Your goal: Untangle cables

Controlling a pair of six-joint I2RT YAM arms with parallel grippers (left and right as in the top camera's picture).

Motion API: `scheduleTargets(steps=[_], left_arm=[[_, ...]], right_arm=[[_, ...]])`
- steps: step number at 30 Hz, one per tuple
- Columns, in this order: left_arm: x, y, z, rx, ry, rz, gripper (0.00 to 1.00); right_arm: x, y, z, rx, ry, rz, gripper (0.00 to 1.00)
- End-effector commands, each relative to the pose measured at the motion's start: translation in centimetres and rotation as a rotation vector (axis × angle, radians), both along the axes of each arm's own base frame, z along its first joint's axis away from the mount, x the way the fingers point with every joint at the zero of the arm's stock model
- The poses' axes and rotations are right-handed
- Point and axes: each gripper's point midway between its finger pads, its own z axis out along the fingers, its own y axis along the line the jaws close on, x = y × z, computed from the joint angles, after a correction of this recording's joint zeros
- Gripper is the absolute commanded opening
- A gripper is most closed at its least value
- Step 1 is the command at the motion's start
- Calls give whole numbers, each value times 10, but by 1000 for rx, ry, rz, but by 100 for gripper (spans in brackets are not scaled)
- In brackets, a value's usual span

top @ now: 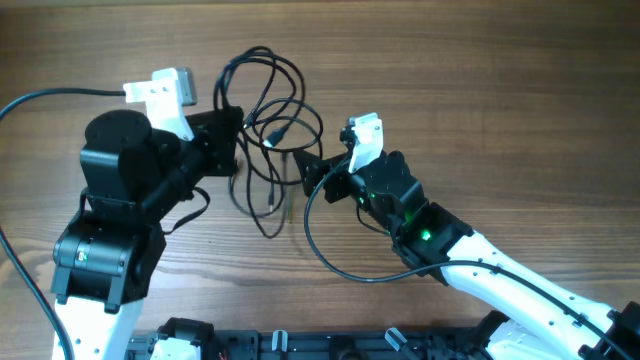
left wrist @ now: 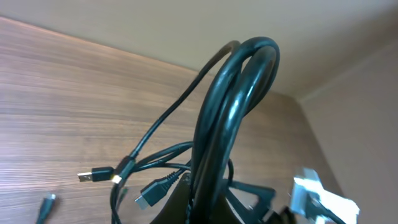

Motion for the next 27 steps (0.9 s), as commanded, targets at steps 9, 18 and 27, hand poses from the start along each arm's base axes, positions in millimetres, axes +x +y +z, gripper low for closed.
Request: scheduleTargets(steps=[9,18,27], left_arm=[[-2,14,7,29,-11,73,4],[-13,-13,14,-45,-14,-88,4],[-9,-15,31,-59,-90,-95,4]], right_arm=[[-4,10,5,38,-6,51,100],[8,-4,4,13,-26,-48,100],[3,-22,-60,-139,153,-116,100]])
